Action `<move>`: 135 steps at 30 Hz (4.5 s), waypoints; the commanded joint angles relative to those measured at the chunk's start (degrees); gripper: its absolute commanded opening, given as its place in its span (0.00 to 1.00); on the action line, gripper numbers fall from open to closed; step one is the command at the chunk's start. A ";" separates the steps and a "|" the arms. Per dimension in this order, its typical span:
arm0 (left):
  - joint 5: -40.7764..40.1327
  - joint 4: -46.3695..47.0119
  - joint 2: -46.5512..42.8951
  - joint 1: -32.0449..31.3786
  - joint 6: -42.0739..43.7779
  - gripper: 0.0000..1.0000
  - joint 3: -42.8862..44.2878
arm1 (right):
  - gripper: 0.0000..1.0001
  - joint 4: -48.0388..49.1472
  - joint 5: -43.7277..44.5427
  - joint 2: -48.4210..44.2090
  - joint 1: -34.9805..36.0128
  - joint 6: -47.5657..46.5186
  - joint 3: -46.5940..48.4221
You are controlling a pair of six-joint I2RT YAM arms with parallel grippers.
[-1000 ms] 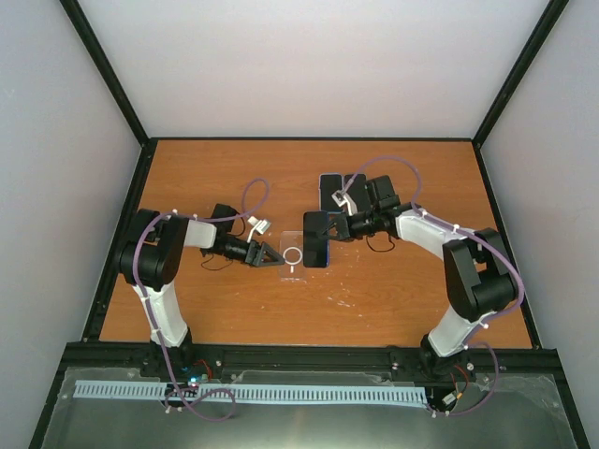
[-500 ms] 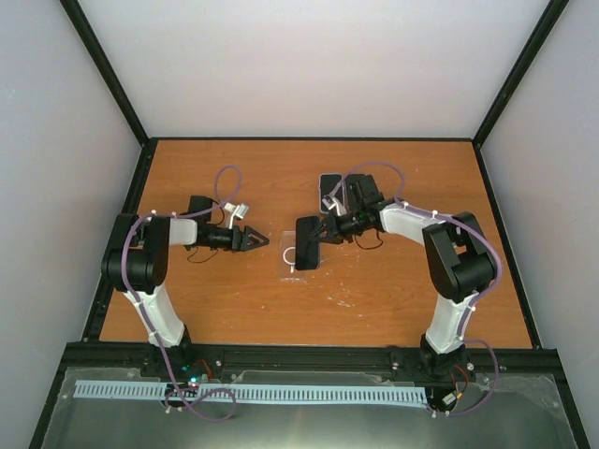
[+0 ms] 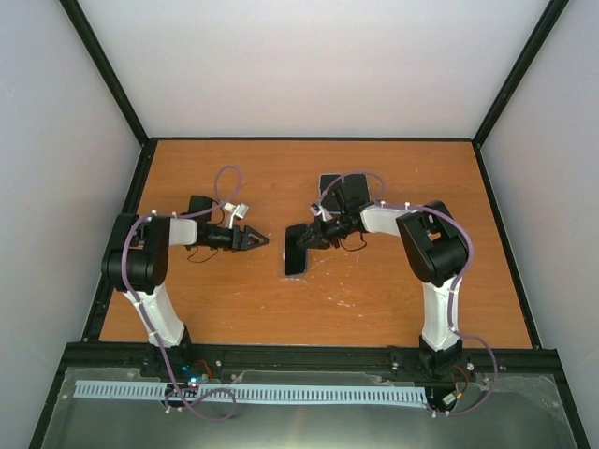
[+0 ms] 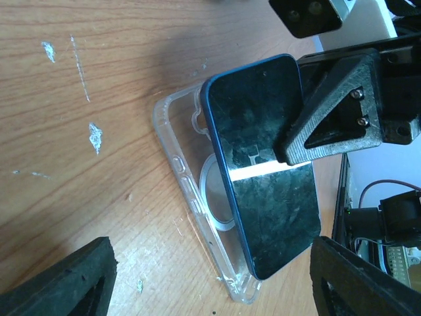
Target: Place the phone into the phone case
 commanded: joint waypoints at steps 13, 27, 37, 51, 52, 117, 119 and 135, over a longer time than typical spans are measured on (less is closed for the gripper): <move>1.72 1.24 2.20 -0.19 -0.70 0.75 0.47 | 0.03 2.00 -3.62 8.41 0.20 2.17 4.21; 1.96 1.50 2.72 -0.19 -0.97 0.74 0.49 | 0.03 -4.36 -0.81 10.08 0.40 -1.07 3.51; 1.67 1.74 2.26 -0.19 -1.23 0.75 0.25 | 0.03 -8.88 4.88 10.04 0.92 -2.63 3.90; 1.85 2.55 2.58 -0.19 -1.66 0.75 0.10 | 0.32 -13.76 11.21 4.09 2.22 -8.26 8.74; 1.90 2.68 2.61 -0.19 -1.74 0.75 0.08 | 0.34 -13.95 11.31 3.55 2.30 -8.36 8.82; -3.98 -3.79 -4.67 -0.19 8.70 0.71 2.75 | 0.05 -20.74 16.51 -0.26 6.38 -28.72 4.71; -6.75 -5.34 -7.80 -0.18 12.66 0.71 2.22 | 0.05 -22.15 17.01 -1.61 6.37 -30.43 4.83; -21.83 -7.05 -23.08 -0.20 31.00 0.75 -8.22 | 0.10 -24.38 15.78 -2.56 8.54 -31.97 5.88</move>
